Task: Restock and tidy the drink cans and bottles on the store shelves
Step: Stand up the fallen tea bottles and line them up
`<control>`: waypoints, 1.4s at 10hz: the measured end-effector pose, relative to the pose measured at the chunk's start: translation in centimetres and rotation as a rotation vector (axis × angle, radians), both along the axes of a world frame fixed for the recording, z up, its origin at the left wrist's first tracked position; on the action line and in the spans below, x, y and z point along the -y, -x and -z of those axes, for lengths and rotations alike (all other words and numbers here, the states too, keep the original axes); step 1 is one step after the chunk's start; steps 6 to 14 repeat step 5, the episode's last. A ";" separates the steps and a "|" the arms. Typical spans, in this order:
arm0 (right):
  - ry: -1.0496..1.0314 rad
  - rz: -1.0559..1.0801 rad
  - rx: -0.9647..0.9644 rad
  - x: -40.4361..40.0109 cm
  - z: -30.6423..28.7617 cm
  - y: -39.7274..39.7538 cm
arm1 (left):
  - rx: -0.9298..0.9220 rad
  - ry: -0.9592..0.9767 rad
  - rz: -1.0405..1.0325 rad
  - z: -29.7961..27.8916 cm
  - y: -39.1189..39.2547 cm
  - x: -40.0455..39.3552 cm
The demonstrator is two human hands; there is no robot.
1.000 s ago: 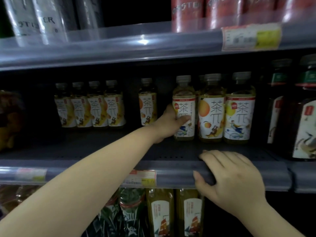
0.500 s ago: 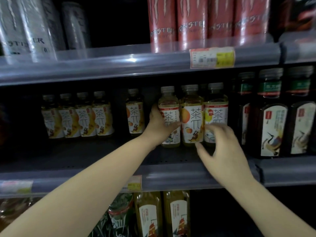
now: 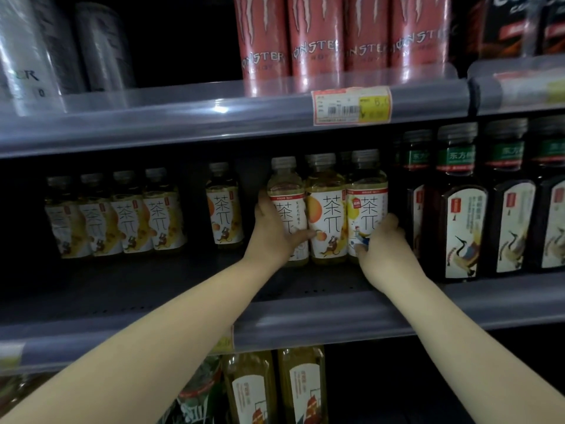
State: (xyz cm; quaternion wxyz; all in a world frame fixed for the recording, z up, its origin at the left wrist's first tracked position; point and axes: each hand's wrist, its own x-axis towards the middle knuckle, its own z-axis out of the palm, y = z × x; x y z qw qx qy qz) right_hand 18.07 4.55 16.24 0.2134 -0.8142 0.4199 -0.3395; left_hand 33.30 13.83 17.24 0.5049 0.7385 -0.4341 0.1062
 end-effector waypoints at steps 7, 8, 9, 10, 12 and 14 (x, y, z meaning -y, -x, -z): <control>0.451 -0.287 0.473 -2.7 1.4 4.4 | 0.184 -0.098 -0.054 -0.2 6.4 -6.2; 0.451 -0.287 0.473 -2.7 1.4 4.4 | 0.184 -0.098 -0.054 -0.2 6.4 -6.2; 0.451 -0.287 0.473 -2.7 1.4 4.4 | 0.184 -0.098 -0.054 -0.2 6.4 -6.2; 0.451 -0.287 0.473 -2.7 1.4 4.4 | 0.184 -0.098 -0.054 -0.2 6.4 -6.2; 0.451 -0.287 0.473 -2.7 1.4 4.4 | 0.184 -0.098 -0.054 -0.2 6.4 -6.2; 0.451 -0.287 0.473 -2.7 1.4 4.4 | 0.184 -0.098 -0.054 -0.2 6.4 -6.2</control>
